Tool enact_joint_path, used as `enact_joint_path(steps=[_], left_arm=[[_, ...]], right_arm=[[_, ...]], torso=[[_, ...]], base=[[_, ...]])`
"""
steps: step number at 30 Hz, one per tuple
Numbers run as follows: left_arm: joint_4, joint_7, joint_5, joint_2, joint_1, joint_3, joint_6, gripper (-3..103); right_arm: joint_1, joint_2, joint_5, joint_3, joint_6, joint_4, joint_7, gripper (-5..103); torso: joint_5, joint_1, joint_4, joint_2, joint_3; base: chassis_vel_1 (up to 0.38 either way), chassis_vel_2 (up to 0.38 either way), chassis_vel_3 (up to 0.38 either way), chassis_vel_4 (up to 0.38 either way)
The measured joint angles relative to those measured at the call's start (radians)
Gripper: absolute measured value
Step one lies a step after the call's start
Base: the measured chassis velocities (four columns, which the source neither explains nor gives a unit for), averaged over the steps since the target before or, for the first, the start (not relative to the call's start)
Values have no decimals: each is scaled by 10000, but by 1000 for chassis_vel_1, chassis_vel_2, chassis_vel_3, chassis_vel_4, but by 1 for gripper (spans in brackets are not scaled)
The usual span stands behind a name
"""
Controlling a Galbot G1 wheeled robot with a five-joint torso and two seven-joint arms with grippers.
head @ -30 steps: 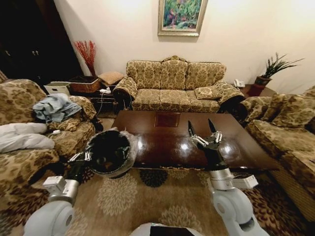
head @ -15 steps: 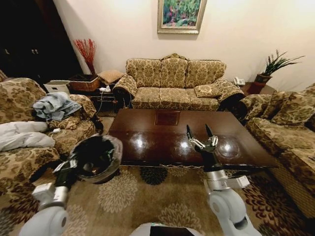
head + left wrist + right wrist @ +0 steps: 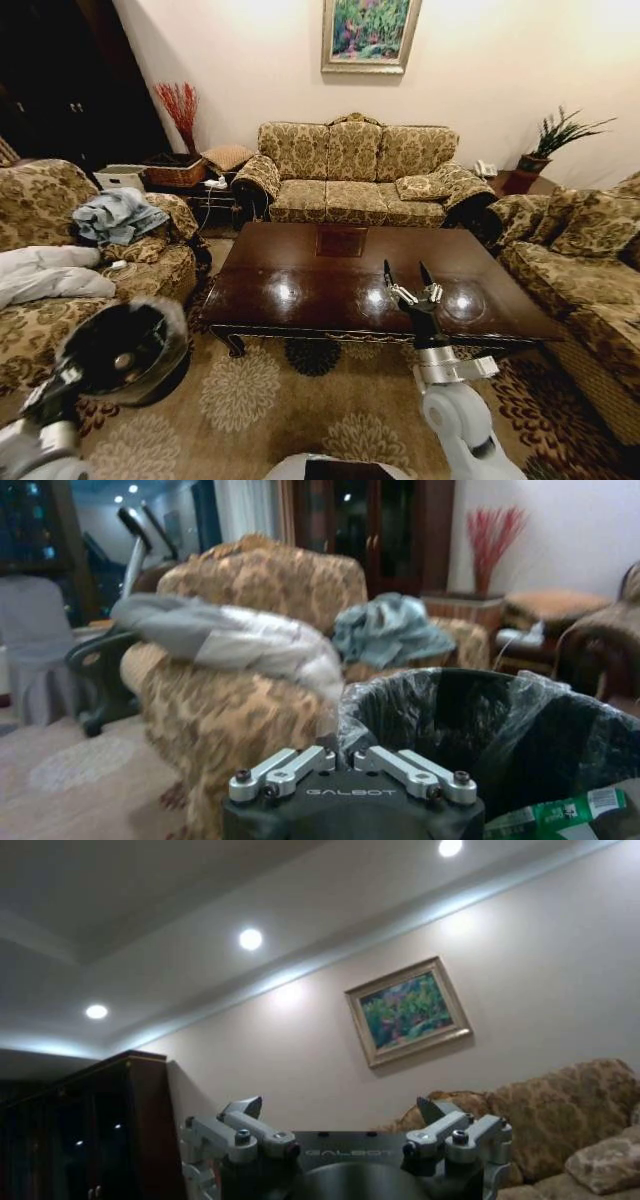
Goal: Move to the front of the table and place the trash on the table into the trash bin.
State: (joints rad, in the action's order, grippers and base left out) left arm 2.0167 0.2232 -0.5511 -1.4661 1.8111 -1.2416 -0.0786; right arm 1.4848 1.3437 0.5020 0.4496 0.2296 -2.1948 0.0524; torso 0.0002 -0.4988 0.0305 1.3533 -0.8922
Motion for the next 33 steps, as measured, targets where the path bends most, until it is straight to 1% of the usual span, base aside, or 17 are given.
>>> enact_joint_path(steps=[3,5,6,7,8,10,11,12,13,14,15,18,19,22,24,28,33], left_arm=[[-1308,-241,48,200,-79,357,387,4],[-1693,-316,19,281,-125,453,459,4],[-2415,-493,10,443,-222,638,589,4],[-2976,-604,51,620,-303,787,642,4],[-2976,-604,51,620,-303,787,642,4],[-4001,-810,117,1070,-467,1159,656,4],[-4001,-810,117,1070,-467,1159,656,4],[-4556,-919,157,1307,-590,1424,657,4],[-5712,-1120,392,1644,-879,2024,868,4],[-6217,-1203,452,1735,-1022,2291,1028,4],[-6217,-1203,452,1735,-1022,2291,1028,4],[-7706,-1478,475,1865,-1644,2947,1241,4],[-7706,-1478,475,1865,-1644,2947,1241,4],[-8476,-1578,379,1877,-2066,3213,1332,4],[-9038,-1625,16,1878,-2418,3446,1372,4],[-9952,-1715,-182,1875,-2832,3641,1689,4],[-10489,-1808,-361,1847,-3012,3715,1974,4]], right_arm=[[23,69,42,-4,113,216,39,100],[57,74,47,-11,143,240,43,100],[128,72,76,2,175,265,63,100],[166,52,121,52,191,282,71,100],[166,52,121,52,191,282,71,100],[228,-34,172,181,225,361,71,100],[228,-34,172,181,225,361,71,100],[297,-73,171,198,253,384,71,100],[441,-60,75,170,296,403,92,100],[469,-25,17,162,312,418,96,100],[469,-25,17,162,312,418,96,100],[562,64,-139,142,334,426,90,100],[562,64,-139,142,334,426,90,100],[643,104,-279,131,335,402,82,100],[733,184,-435,116,330,320,75,100],[821,350,-582,57,321,266,-5,100],[848,568,-651,8,412,347,-70,100]], torso=[[-6,5,3,1,2],[-7,5,2,1,2],[-8,4,1,1,1],[-10,3,0,0,1],[-10,3,0,0,1],[5,3,2,1,0],[5,3,2,1,0],[1,3,2,1,1],[0,3,-2,1,1],[-5,3,-1,1,1],[-5,3,-1,1,1],[-2,3,3,1,1],[-2,3,3,1,1],[-3,3,0,1,1],[-2,3,0,0,1],[-2,3,0,1,1],[-1,3,2,1,1]], base=[[0,0,0,0],[0,0,0,0],[0,0,0,0],[0,0,0,0],[0,0,0,0],[0,0,0,0],[0,0,0,0],[0,0,0,0],[0,0,0,0],[0,0,0,0],[0,0,0,0],[0,0,0,0],[0,0,0,0],[0,0,0,0],[0,0,0,0],[0,0,0,0],[0,0,0,0]])
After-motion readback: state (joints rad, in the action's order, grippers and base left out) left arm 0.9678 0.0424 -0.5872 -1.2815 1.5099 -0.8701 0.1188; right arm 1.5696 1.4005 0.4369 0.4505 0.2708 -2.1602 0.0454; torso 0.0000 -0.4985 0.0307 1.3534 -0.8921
